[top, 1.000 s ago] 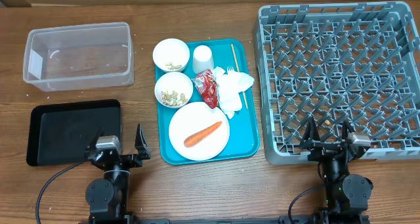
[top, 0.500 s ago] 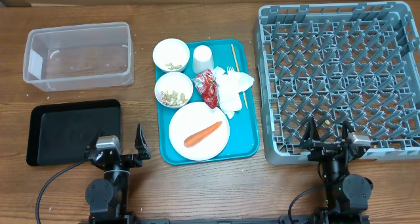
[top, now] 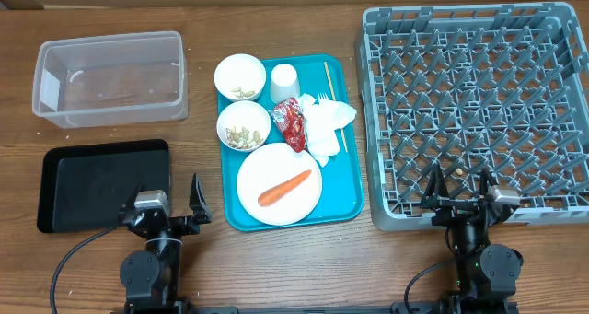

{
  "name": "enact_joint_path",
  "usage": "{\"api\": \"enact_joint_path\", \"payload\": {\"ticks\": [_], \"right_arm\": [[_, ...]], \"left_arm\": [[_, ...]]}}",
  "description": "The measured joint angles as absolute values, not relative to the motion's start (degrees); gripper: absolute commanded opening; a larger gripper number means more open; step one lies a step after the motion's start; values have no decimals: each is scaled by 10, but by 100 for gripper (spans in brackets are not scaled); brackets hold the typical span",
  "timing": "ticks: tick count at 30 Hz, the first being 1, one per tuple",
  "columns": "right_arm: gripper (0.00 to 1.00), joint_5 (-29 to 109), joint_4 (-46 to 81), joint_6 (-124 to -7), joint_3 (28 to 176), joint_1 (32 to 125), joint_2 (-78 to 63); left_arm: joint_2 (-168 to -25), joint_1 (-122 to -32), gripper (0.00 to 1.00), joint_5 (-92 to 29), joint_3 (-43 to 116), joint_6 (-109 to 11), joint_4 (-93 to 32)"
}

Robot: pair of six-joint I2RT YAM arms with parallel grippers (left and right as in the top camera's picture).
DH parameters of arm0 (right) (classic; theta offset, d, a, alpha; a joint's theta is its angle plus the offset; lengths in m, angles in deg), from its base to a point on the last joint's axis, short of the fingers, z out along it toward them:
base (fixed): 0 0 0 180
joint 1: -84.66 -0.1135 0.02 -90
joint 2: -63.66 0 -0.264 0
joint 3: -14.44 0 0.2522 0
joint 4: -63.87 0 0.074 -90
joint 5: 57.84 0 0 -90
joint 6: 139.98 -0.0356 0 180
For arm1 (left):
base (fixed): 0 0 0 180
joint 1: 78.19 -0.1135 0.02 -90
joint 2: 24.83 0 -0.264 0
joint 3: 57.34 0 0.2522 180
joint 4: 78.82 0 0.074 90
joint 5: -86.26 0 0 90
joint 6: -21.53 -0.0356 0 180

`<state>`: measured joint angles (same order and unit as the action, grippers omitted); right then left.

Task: Sort waste into correct bins and load items into the dishwasher rack

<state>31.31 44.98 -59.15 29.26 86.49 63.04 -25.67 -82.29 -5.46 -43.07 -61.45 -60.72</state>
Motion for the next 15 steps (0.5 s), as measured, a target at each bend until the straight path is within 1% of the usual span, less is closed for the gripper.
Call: {"api": "enact_joint_path", "payload": {"ticks": [6, 8, 15], "right_arm": [[100, 313, 450, -592, 293, 865, 630], [100, 313, 450, -592, 293, 865, 630], [100, 313, 449, -592, 293, 865, 630]], "left_arm": [[-257, -823, 100, -55, -431, -614, -610], [-257, -823, 100, -60, -431, -611, -630], [-256, -823, 100, -107, -431, -602, -785]]}}
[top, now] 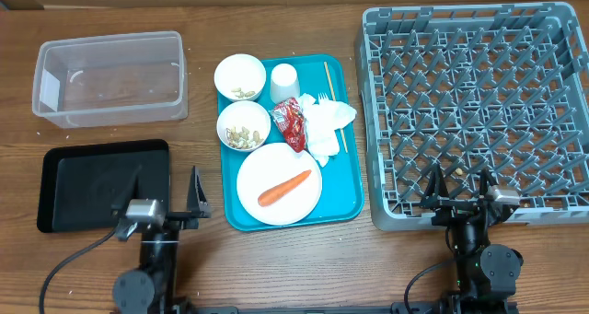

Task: Sort waste into correct bins and load items into the dishwasher rack

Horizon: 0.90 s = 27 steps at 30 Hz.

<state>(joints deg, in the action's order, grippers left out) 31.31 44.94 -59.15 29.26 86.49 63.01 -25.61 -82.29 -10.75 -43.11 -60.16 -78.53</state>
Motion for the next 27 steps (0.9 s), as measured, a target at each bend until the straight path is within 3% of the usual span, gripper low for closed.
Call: {"api": "enact_joint_path", "payload": {"ticks": [6, 15, 27], "right_arm": [[100, 313, 449, -592, 293, 865, 630], [100, 313, 449, -592, 293, 865, 630], [100, 313, 449, -592, 293, 865, 630]], "left_arm": [[-255, -823, 100, -125, -428, -598, -895], [-265, -823, 100, -160, -277, -632, -637], [-349, -823, 100, -251, -154, -737, -573]]}}
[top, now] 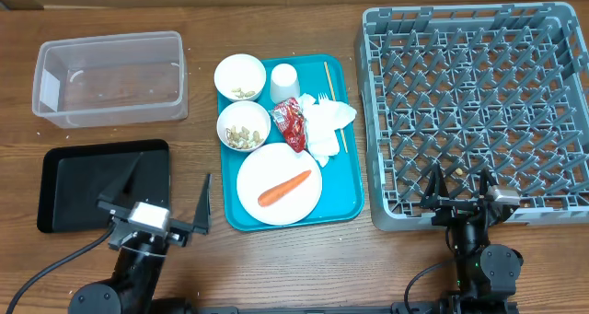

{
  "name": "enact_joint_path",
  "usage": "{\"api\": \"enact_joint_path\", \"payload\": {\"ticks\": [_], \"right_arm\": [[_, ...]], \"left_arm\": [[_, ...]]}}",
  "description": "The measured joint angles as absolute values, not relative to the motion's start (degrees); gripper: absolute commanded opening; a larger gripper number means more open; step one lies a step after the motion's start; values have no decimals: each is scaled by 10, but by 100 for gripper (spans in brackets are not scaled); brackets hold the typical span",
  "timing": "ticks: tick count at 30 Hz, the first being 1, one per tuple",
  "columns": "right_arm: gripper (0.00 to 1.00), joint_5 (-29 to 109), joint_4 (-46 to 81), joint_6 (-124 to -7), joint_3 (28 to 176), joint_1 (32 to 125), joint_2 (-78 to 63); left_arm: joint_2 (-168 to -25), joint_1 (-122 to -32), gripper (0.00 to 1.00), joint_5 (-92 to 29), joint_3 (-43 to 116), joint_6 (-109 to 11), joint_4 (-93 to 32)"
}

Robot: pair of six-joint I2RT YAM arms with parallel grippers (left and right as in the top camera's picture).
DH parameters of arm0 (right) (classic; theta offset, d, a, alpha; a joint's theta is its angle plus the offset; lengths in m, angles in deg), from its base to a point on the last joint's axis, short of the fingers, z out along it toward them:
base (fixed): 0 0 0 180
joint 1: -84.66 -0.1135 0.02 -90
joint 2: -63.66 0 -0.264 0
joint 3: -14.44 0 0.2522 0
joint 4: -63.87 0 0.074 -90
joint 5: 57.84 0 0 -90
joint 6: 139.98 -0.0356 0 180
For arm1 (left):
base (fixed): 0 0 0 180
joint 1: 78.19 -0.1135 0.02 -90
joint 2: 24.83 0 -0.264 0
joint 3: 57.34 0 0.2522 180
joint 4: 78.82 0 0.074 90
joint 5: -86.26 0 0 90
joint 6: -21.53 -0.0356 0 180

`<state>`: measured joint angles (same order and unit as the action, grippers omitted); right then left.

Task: Sort waste into correct bins and load items into the dishwasher rack

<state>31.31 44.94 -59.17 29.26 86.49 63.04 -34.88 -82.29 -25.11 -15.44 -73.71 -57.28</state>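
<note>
A teal tray [345, 199] in the middle of the table carries a white plate [250, 180] with a carrot [284, 188], two small bowls of scraps [239, 76] [243, 125], an upside-down white cup [284, 80], a red wrapper [290, 122], crumpled napkins [329, 128] and a wooden skewer [326, 74]. The grey dishwasher rack [479, 111] fills the right side. My left gripper [166, 194] is open near the front edge, left of the tray. My right gripper [457, 183] is open over the rack's front rim.
A clear plastic bin [110, 79] stands at the back left. A black tray bin [101, 183] lies in front of it, right beside my left gripper. Bare wooden table shows between the bins and the teal tray.
My left arm has risen toward the camera and its fingers now spread wider, over the black bin's right edge. The right arm and all items on the tray are unchanged.
Both grippers rested open at the front edge, left by the black bin, right at the rack's rim. Then the left wrist sat slightly higher and further left. Now it is higher still, while nothing on the tray has moved.
</note>
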Motion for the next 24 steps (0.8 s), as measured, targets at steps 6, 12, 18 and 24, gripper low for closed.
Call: {"api": "enact_joint_path", "payload": {"ticks": [6, 12, 18, 24], "right_arm": [[100, 313, 449, -592, 293, 865, 630], [100, 313, 450, -592, 293, 865, 630], [100, 313, 450, -592, 293, 865, 630], [100, 313, 450, -592, 293, 865, 630]], "left_arm": [[-424, -823, 100, -352, -101, -722, -484], [-643, -823, 100, -418, 72, -714, -252], [-759, -823, 100, -474, 116, -695, -161], [-803, -751, 100, -438, 117, -676, -108]]}}
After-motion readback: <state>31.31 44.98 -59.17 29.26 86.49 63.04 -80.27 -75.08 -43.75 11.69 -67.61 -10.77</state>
